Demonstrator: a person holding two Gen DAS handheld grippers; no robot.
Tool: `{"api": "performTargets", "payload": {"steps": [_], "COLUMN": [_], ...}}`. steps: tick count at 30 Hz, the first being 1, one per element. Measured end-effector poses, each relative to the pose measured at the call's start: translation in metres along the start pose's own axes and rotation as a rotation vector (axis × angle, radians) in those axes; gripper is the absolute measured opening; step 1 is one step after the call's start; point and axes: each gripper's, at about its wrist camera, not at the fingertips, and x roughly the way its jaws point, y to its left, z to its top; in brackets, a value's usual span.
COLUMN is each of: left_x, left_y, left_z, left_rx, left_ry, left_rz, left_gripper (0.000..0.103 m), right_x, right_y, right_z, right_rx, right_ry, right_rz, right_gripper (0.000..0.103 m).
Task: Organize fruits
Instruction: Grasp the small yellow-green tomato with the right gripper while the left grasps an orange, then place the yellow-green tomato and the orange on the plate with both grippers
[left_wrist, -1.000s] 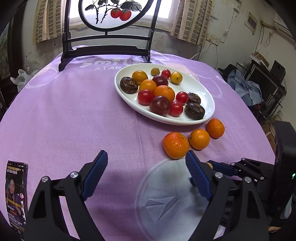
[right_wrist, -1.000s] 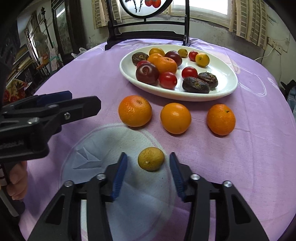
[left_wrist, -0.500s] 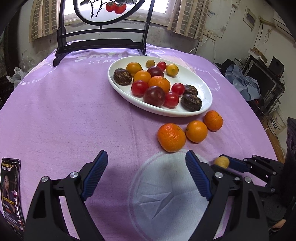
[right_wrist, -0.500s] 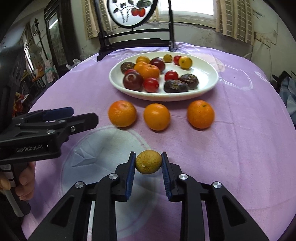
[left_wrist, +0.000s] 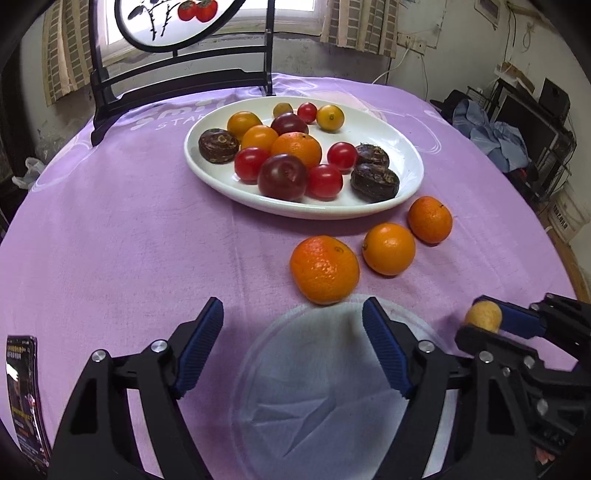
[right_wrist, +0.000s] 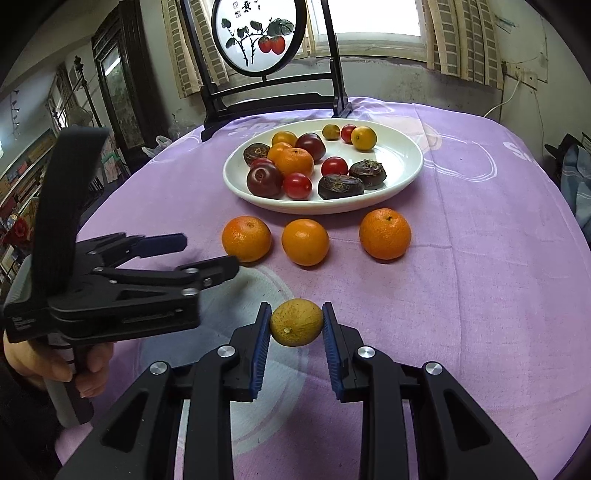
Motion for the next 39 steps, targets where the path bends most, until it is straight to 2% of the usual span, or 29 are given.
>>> {"api": "performTargets", "payload": {"steps": [7, 9, 19, 26, 33, 39], "left_x": [0.023, 0.025, 0.011, -0.027, -0.056, -0.050], "left_y": [-0.014, -0.015, -0.004, -0.006, -0.006, 0.003], "left_z": [0.012, 0.017, 0.011, 0.008, 0.036, 0.065], "left_rx": [0.021, 0.032, -0.030, 0.001, 0.033, 0.001], "left_ry": [0.044, 0.031, 0.047, -0.016, -0.096, -0.109], "left_rz": [-0.024, -0.025, -0.083, -0.111, -0.109, -0.101], "left_gripper": [0.059, 0.043, 0.042, 0.042, 0.042, 0.042], "right_x": [-0.004, -0.003, -0.004, -0.018, -0.035, -0.034], "right_y": [0.000, -0.001, 0.000, -0.003, -0.006, -0.013], "right_z": [0.000, 0.000, -0.001, 0.006, 0.045, 0.083], "right_rx": [-0.003, -0.001, 0.000, 0.038, 0.001, -0.006], "right_ry": [-0.012, -0.011, -0.018, -0.071, -0.132, -0.178], "right_rz": [0.007, 0.005, -0.008, -0.028, -0.055, -0.056], "right_gripper": [0.028, 0.028, 0.028, 0.028, 0.028, 0.028]}}
